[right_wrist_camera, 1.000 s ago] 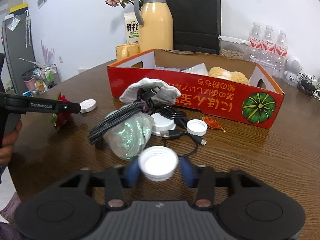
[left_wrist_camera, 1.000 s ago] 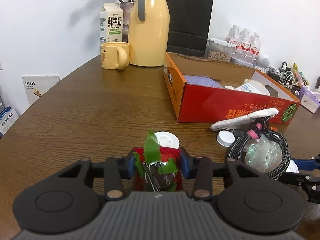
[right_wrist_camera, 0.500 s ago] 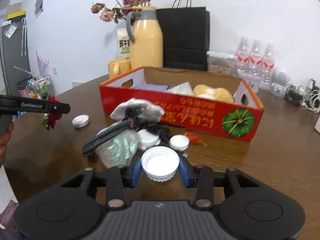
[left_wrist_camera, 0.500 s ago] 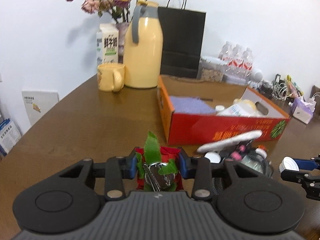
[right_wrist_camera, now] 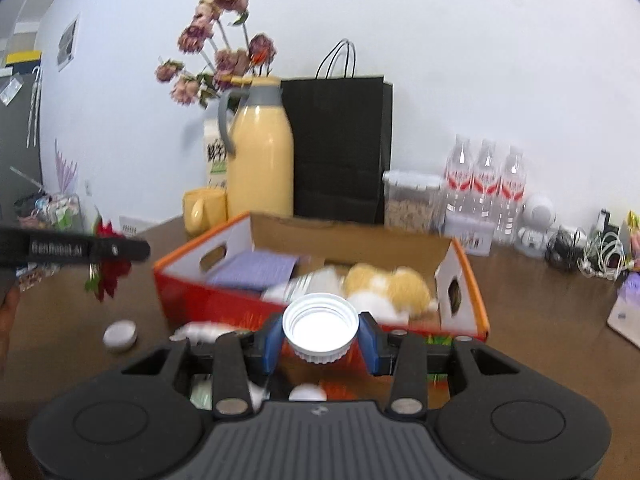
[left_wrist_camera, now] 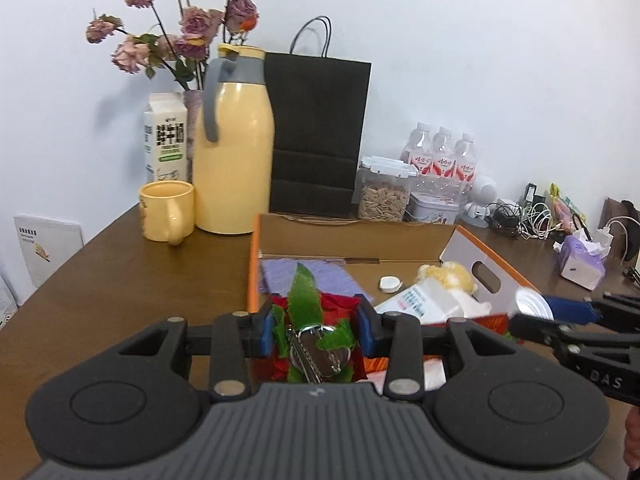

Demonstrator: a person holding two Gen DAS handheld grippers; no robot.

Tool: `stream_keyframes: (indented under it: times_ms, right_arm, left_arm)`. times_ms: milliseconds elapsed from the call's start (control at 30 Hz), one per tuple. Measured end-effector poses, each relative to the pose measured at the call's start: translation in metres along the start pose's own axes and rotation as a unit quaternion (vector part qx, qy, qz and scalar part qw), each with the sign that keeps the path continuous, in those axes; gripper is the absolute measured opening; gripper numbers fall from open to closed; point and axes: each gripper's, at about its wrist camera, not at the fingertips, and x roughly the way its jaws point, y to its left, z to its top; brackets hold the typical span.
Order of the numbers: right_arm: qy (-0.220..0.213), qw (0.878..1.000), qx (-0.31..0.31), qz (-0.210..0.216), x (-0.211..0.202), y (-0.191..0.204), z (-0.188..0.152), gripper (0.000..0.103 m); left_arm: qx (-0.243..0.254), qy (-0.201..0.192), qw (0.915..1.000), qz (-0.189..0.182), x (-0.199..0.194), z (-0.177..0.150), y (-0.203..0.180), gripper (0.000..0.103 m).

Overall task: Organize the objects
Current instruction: 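Carry the red rose and white lid into the box and open both tools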

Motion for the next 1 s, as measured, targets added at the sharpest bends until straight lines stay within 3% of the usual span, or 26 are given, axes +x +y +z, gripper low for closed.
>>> stream_keyframes:
  times_ms: [233, 567, 733, 1000]
  right_arm:
    - [-0.018, 1.000, 0.002, -0.017, 0.045, -0.010, 0.027, 0.039]
    - [-0.010, 0.999, 0.040, -0.033, 0.121, -0.028, 0.042, 0.039]
    - [0.011, 0.998, 0.049, -0.039, 0.136, -0.037, 0.032, 0.039]
    - [0.021, 0.997, 0.055, -0.045, 0.134, -0.041, 0.025, 0.039]
  left_arm:
    - [-0.003, 0.003, 1.0000, 0.004, 0.045, 0.017, -0.023, 0.038]
    - [-0.024, 0.016, 0.9991, 0.029, 0.110, 0.032, -0.018, 0.038]
    - [-0.009, 0.036, 0.9988, 0.031, 0.123, 0.021, -0.016, 0.038]
    - [0.008, 0.021, 0.9992, 0.034, 0.116, 0.014, -0.024, 0.046]
